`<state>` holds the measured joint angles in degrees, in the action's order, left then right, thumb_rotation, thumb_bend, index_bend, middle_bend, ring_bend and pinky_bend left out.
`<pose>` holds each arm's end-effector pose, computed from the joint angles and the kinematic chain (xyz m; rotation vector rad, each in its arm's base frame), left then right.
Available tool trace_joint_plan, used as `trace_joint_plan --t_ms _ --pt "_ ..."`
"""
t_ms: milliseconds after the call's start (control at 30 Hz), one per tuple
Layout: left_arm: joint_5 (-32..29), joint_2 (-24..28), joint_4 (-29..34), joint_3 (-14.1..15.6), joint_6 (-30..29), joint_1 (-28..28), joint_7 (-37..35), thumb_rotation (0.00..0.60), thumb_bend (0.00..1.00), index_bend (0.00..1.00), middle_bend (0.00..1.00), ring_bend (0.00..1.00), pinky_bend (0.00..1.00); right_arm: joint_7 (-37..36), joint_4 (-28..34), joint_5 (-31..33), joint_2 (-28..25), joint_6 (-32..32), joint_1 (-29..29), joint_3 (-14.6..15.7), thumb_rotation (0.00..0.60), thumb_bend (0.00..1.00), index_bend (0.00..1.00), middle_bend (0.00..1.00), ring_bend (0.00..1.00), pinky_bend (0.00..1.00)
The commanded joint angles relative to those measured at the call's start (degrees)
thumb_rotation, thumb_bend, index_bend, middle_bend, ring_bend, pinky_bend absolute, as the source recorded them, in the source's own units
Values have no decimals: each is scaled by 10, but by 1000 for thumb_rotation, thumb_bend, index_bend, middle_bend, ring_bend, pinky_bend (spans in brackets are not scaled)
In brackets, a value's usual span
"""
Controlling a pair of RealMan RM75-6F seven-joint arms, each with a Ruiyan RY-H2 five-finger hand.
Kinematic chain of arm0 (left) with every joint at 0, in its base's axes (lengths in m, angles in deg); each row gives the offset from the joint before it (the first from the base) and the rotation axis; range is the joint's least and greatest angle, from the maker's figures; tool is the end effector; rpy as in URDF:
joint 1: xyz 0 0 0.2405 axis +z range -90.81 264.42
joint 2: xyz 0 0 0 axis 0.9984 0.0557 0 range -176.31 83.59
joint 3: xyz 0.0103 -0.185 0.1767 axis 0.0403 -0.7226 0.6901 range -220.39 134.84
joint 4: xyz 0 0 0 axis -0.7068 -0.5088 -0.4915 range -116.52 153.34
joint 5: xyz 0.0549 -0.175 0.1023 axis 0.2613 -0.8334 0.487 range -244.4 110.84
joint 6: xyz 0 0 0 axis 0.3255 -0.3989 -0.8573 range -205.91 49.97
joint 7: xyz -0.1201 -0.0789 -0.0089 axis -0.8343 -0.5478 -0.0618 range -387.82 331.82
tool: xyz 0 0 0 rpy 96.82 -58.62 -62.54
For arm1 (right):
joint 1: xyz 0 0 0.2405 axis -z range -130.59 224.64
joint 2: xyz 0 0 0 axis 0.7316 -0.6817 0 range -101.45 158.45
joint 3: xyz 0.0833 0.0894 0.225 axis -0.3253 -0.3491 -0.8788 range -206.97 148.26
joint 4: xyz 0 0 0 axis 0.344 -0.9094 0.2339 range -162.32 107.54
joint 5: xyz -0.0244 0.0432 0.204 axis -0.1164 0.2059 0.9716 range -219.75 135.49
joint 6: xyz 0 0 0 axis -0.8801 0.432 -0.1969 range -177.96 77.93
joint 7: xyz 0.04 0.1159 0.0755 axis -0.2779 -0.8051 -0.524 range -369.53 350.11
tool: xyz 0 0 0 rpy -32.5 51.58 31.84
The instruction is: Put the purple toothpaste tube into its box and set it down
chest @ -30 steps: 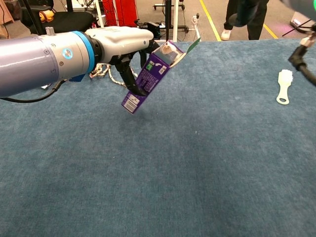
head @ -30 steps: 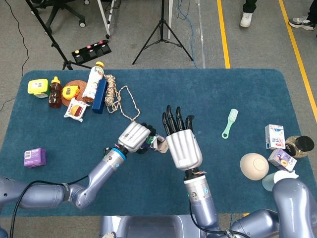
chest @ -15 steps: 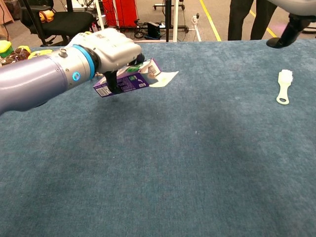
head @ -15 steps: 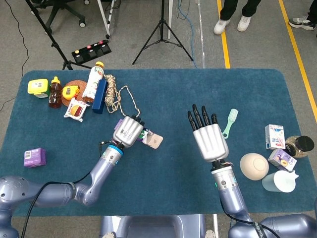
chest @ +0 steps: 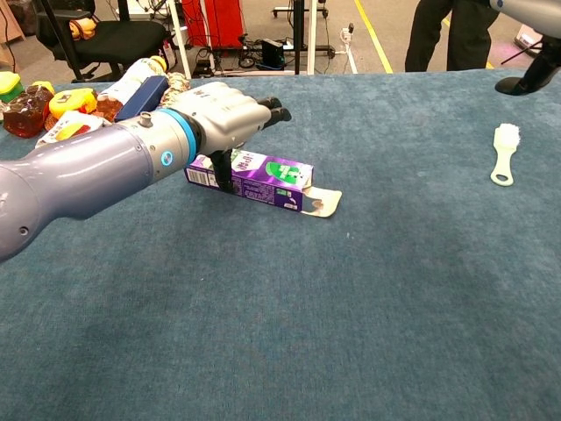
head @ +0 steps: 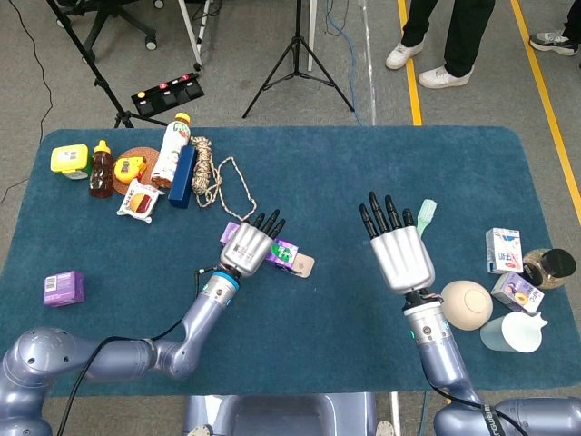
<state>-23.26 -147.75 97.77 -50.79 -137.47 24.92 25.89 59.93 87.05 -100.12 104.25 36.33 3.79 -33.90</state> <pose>-0.0535 0.3571 -0.0801 -2.0276 -0.4667 -0.6583 -0.1096 -0.2949 0.0844 1.6755 -0.2617 0.5916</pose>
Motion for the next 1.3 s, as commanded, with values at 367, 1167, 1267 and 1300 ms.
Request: trace_joint_plan --t_ms 367,1167,1267,1300 --pt "75 204 202 8 -23 91 -138 600 97 0 0 0 258 -125 -24 -83 -26 -14 46 21 600 291 20 5 101 264" --pt "428 394 101 145 -344 493 -673 600 88 0 0 0 201 -533 -236 -231 -50 59 226 52 600 1 81 6 50 162" --pt "431 388 98 144 -343 504 -678 600 88 0 0 0 201 -553 -239 -233 -48 69 245 50 600 0 80 4 48 160" --pt "433 386 97 143 -340 506 -678 600 88 0 0 0 201 -556 -240 -234 -49 71 249 49 600 0 80 4 48 160"
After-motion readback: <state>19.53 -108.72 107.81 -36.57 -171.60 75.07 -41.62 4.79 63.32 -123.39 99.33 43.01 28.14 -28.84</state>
